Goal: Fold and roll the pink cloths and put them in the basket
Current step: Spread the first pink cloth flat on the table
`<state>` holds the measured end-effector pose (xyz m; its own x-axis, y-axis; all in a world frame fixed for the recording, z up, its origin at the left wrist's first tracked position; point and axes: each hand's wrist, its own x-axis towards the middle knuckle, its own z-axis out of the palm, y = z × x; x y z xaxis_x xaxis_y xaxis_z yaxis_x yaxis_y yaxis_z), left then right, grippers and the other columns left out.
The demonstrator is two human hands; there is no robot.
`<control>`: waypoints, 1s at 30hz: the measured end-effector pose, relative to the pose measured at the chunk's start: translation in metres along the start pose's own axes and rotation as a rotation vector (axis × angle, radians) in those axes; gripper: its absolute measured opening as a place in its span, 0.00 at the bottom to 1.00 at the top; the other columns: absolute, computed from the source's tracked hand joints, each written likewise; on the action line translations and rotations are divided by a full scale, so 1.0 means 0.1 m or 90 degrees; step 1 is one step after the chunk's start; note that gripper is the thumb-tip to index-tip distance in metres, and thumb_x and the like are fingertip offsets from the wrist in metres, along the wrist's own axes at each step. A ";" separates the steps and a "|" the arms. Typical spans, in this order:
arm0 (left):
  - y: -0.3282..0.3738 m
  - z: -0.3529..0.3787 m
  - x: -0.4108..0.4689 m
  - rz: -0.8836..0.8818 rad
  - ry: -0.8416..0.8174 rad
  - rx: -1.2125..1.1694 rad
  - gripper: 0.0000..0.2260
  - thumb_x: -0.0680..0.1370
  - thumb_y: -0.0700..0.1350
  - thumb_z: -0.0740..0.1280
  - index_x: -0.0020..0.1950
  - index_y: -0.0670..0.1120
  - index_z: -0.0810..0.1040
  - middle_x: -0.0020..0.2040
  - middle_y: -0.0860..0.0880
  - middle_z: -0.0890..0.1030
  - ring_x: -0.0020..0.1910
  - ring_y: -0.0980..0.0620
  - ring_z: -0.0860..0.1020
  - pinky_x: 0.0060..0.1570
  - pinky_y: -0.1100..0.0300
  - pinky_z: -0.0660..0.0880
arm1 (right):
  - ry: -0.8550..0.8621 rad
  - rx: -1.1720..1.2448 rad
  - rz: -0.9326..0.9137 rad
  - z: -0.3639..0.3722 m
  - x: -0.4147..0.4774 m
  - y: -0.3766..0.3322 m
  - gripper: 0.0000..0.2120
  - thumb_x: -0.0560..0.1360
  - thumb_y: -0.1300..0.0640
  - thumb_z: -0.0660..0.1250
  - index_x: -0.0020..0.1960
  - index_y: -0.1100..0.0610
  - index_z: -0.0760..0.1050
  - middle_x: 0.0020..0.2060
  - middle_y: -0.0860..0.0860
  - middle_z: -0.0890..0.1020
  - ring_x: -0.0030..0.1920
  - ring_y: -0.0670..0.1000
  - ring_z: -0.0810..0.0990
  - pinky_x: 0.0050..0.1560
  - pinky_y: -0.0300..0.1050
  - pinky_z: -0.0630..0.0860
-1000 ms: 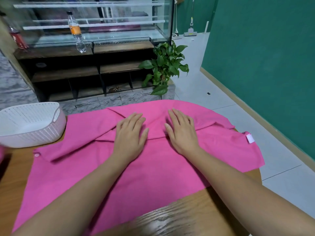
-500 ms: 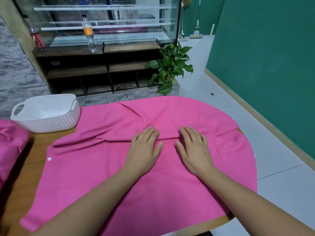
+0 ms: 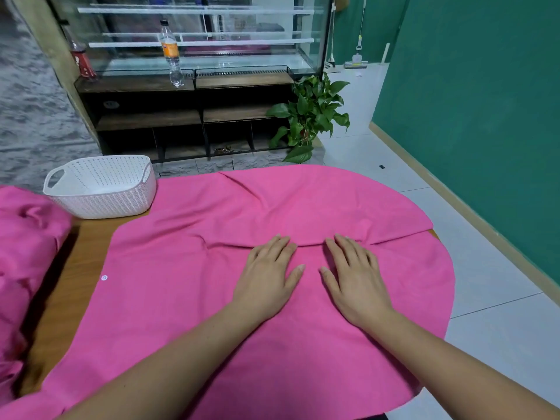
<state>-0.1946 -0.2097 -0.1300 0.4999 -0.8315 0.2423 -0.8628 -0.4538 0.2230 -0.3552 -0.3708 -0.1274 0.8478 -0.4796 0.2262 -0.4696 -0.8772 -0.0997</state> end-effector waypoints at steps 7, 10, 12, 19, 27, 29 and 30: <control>-0.13 -0.03 0.03 -0.008 0.007 0.022 0.29 0.85 0.65 0.52 0.83 0.53 0.65 0.83 0.51 0.63 0.84 0.51 0.55 0.82 0.49 0.53 | -0.002 -0.001 -0.031 -0.09 0.16 -0.09 0.30 0.86 0.39 0.50 0.84 0.51 0.58 0.82 0.54 0.63 0.82 0.55 0.59 0.81 0.56 0.57; -0.38 -0.04 0.16 -0.059 -0.017 0.059 0.32 0.83 0.68 0.48 0.83 0.53 0.64 0.83 0.50 0.64 0.84 0.50 0.56 0.81 0.46 0.54 | -0.034 0.030 -0.012 -0.03 0.42 -0.19 0.32 0.86 0.36 0.48 0.84 0.50 0.57 0.83 0.53 0.61 0.83 0.55 0.57 0.81 0.55 0.56; -0.49 -0.02 0.23 -0.078 -0.041 0.052 0.34 0.82 0.70 0.47 0.83 0.54 0.64 0.84 0.51 0.63 0.84 0.51 0.56 0.81 0.46 0.54 | -0.063 0.024 -0.012 0.08 0.55 -0.27 0.33 0.85 0.34 0.46 0.84 0.49 0.57 0.83 0.53 0.61 0.83 0.55 0.57 0.81 0.55 0.55; -0.68 0.07 0.70 -0.075 -0.053 0.046 0.35 0.81 0.71 0.48 0.83 0.55 0.63 0.84 0.53 0.61 0.84 0.53 0.55 0.81 0.47 0.54 | -0.083 0.033 0.014 0.26 1.11 -0.23 0.35 0.83 0.32 0.46 0.83 0.49 0.62 0.82 0.54 0.64 0.82 0.55 0.59 0.81 0.57 0.56; -0.91 0.12 1.34 -0.109 -0.068 0.033 0.33 0.83 0.69 0.50 0.84 0.54 0.61 0.85 0.51 0.59 0.84 0.52 0.53 0.81 0.47 0.52 | -0.085 0.042 0.012 0.34 1.81 -0.16 0.36 0.82 0.32 0.47 0.85 0.48 0.56 0.83 0.54 0.62 0.83 0.54 0.57 0.81 0.57 0.53; -0.91 0.13 1.35 -0.111 -0.068 0.033 0.33 0.83 0.69 0.50 0.84 0.54 0.61 0.85 0.51 0.59 0.85 0.51 0.53 0.82 0.47 0.51 | -0.074 0.045 -0.002 0.35 1.84 -0.17 0.35 0.83 0.33 0.49 0.85 0.48 0.54 0.84 0.54 0.59 0.84 0.54 0.55 0.82 0.56 0.51; -0.91 0.12 1.33 -0.113 -0.065 0.031 0.33 0.83 0.69 0.49 0.84 0.54 0.61 0.85 0.50 0.58 0.85 0.51 0.52 0.82 0.47 0.51 | -0.066 0.046 -0.008 0.34 1.83 -0.18 0.35 0.83 0.33 0.49 0.86 0.48 0.53 0.84 0.53 0.58 0.84 0.53 0.54 0.82 0.56 0.50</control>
<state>-0.0510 -0.2827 -0.1297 0.6361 -0.7643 0.1059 -0.7659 -0.6088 0.2068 -0.1833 -0.4439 -0.1176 0.8764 -0.4644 0.1276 -0.4425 -0.8810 -0.1671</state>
